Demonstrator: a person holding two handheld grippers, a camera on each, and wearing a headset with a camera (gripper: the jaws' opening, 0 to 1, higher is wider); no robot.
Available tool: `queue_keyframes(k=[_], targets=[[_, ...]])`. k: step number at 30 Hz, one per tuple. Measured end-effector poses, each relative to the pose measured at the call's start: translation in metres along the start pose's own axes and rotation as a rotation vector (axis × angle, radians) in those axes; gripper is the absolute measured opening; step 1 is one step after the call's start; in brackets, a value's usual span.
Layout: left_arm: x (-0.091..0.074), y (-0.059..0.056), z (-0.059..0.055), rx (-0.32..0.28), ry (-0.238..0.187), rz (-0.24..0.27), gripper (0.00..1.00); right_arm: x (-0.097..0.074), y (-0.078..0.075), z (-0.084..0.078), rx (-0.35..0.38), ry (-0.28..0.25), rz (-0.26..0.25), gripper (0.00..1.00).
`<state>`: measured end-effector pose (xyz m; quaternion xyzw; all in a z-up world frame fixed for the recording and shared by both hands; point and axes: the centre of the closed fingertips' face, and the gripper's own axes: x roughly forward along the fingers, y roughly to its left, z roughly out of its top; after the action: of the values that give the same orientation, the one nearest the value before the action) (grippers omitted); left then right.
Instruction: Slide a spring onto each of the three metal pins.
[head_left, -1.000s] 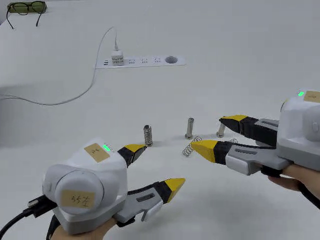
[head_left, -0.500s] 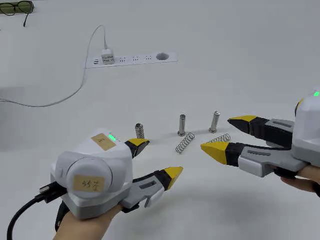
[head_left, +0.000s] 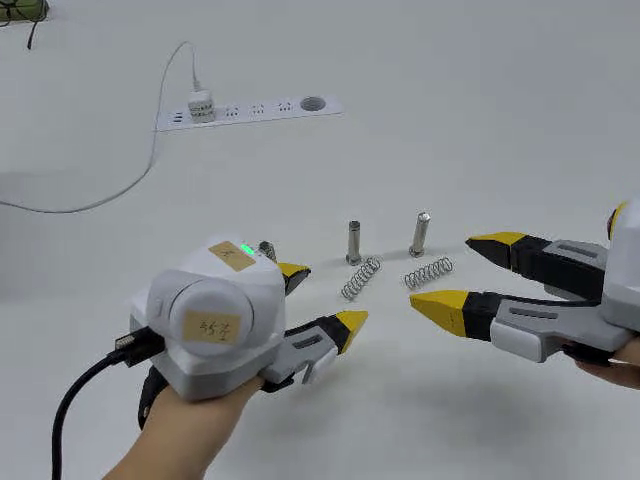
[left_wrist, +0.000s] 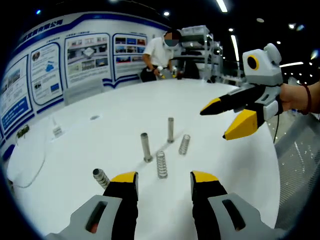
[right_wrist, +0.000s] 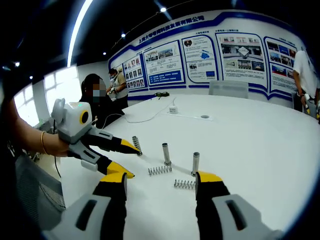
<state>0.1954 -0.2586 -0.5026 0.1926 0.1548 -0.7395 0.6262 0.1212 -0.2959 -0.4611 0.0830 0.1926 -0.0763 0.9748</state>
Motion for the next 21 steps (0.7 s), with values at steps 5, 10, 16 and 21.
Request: queue_keyframes(k=[5,10,16,21], targets=[[0.008,0.002,-0.004,-0.001,0.016,0.001,0.39,-0.002,0.000,-0.001,0.012,-0.009,0.004,0.57],[0.015,0.004,-0.006,-0.008,0.026,0.001,0.34,-0.003,0.000,-0.006,0.030,-0.017,0.007,0.57],[0.024,0.004,-0.009,-0.009,0.047,-0.002,0.31,-0.005,-0.001,-0.010,0.035,-0.011,0.005,0.59],[0.031,0.003,-0.011,-0.003,0.054,0.000,0.26,-0.005,-0.003,-0.012,0.044,-0.011,0.000,0.60]])
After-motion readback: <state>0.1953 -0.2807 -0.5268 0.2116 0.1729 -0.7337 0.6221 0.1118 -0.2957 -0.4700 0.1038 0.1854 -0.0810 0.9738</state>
